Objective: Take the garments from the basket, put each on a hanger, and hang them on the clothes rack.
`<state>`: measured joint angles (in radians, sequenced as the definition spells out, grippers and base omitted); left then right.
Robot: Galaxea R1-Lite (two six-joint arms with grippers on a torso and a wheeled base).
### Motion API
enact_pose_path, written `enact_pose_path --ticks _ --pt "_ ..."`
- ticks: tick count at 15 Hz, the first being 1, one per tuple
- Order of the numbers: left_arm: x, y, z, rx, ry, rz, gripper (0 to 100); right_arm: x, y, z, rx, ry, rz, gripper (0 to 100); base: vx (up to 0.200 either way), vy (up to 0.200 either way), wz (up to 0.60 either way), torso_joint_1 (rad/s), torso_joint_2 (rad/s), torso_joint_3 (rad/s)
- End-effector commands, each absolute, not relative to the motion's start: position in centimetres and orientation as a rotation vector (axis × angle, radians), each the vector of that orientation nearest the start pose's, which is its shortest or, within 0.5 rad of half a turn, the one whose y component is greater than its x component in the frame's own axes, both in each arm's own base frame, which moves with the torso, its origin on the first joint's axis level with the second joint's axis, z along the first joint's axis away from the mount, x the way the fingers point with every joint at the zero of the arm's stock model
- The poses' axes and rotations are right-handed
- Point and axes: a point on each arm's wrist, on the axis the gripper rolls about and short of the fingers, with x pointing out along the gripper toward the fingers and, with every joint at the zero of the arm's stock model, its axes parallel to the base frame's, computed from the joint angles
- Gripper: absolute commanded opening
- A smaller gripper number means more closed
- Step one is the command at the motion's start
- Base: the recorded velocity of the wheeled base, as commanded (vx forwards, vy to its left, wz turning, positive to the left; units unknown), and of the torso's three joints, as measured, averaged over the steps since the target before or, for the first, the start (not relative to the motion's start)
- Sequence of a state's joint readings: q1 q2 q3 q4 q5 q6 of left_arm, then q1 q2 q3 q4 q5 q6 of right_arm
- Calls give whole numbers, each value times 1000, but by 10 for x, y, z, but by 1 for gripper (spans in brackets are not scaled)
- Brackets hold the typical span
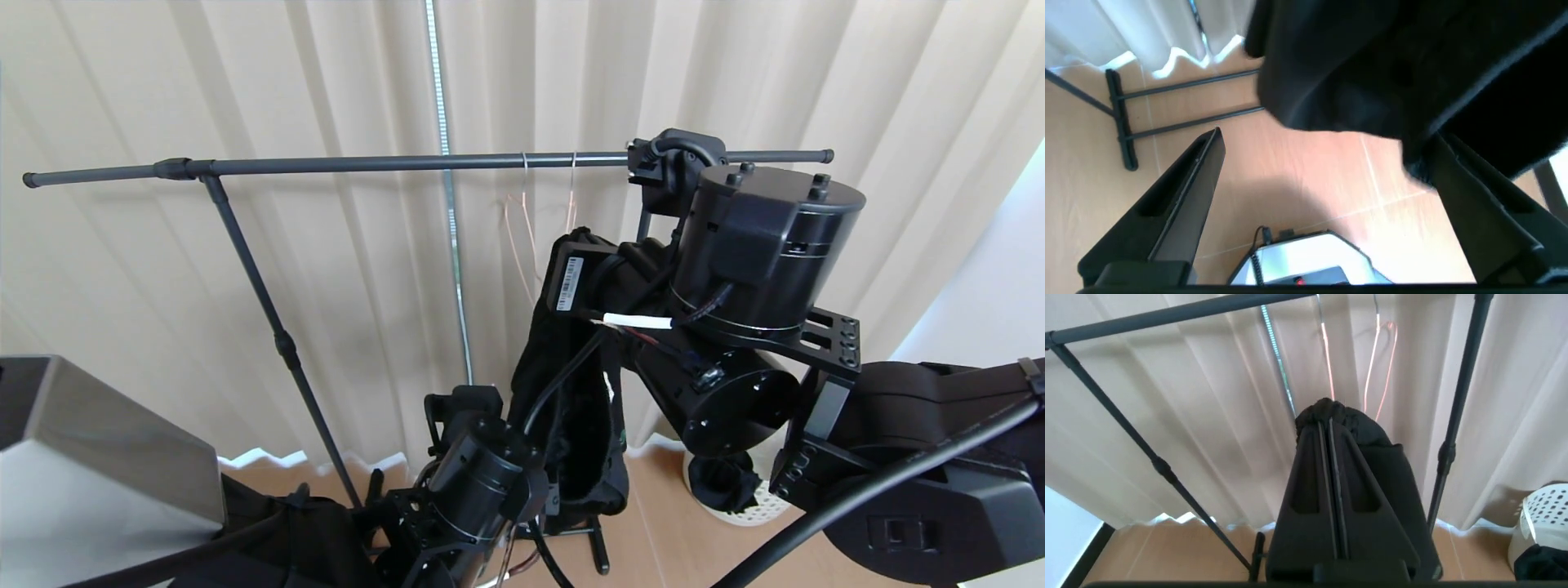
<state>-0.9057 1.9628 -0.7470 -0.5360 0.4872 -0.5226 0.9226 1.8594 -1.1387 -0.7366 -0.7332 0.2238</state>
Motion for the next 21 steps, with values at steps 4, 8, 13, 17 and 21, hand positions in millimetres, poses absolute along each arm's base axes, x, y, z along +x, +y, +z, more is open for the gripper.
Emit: enact_pose_path --ticks 4,8,13,17,21 --pt "203 -252 77 -80 584 -281 100 227 289 224 251 28 209 0 0 0 0 0 0 0" --pt "199 -257 65 -45 611 -291 100 227 288 228 261 20 208 0 0 0 0 0 0 0" --pt "194 -257 62 -16 621 -303 0 227 284 235 277 5 203 0 0 0 0 0 0 0" --pt "192 -255 62 -11 623 -304 0 249 266 239 286 -15 131 0 0 0 0 0 0 0" --pt "203 -230 96 -38 540 -276 0 269 237 243 243 -29 40 0 0 0 0 0 0 0"
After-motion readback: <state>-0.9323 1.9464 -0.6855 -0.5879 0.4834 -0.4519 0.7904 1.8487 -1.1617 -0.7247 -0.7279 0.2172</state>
